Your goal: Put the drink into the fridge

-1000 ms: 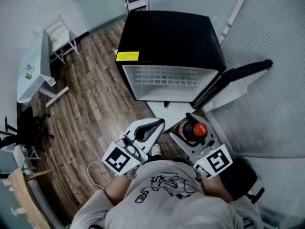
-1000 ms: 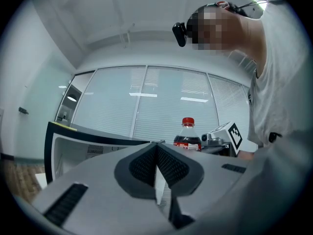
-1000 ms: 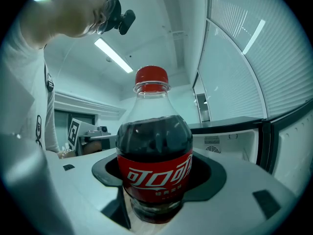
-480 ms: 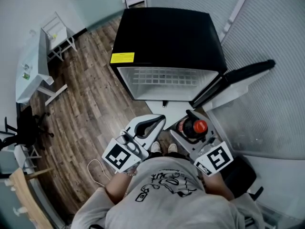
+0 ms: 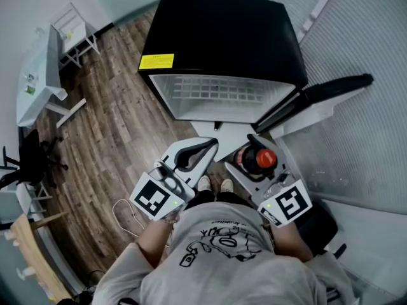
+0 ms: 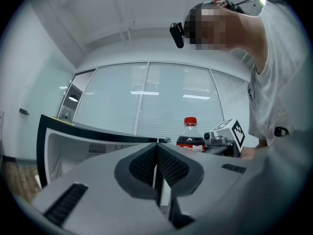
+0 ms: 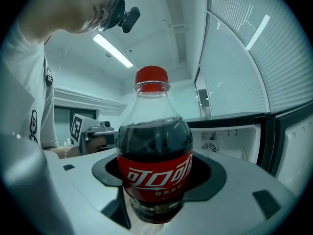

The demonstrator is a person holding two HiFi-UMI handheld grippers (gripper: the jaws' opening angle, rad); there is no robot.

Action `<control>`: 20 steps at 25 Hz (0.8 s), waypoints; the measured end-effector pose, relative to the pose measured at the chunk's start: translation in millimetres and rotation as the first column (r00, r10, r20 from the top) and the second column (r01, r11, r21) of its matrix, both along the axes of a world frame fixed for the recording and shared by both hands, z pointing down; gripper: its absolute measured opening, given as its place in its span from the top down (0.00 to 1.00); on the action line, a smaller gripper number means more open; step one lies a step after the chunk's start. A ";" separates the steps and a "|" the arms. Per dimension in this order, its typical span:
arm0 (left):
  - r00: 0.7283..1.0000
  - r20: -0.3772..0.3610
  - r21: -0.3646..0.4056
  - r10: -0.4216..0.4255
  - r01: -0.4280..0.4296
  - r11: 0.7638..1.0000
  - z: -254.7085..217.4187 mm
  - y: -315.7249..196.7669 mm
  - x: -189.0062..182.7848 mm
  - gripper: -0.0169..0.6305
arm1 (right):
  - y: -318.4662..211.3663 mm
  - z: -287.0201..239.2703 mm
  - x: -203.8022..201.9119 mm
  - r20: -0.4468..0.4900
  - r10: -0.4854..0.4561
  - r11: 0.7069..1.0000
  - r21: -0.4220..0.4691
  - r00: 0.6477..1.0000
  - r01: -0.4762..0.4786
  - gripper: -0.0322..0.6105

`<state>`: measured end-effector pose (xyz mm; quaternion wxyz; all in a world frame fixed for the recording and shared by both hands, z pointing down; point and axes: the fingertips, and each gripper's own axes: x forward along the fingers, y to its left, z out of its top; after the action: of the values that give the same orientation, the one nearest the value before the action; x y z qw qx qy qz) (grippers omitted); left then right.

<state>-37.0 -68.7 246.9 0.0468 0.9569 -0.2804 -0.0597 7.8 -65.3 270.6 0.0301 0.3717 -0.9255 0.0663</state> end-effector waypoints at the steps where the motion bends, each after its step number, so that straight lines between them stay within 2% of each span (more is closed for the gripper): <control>1: 1.000 0.002 -0.005 -0.005 0.005 1.000 2.5 -3.0 -1.1 0.97 | -2.1 1.2 -0.4 -0.001 -0.002 1.000 0.000 1.000 0.002 0.45; 9: 1.000 0.022 -0.007 -0.009 0.010 1.000 19.3 -25.8 -3.9 0.97 | -17.9 28.0 -4.0 -0.028 -0.003 1.000 -0.011 1.000 0.002 0.45; 20: 0.995 0.096 0.019 -0.001 -0.001 1.000 63.0 -58.2 6.2 0.97 | -62.5 69.9 1.2 -0.046 0.038 0.999 -0.016 0.998 -0.039 0.45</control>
<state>-30.8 -126.9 309.9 0.0240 0.9591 -0.2816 -0.0165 9.0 -127.8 340.6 0.0530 0.3905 -0.9167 0.0661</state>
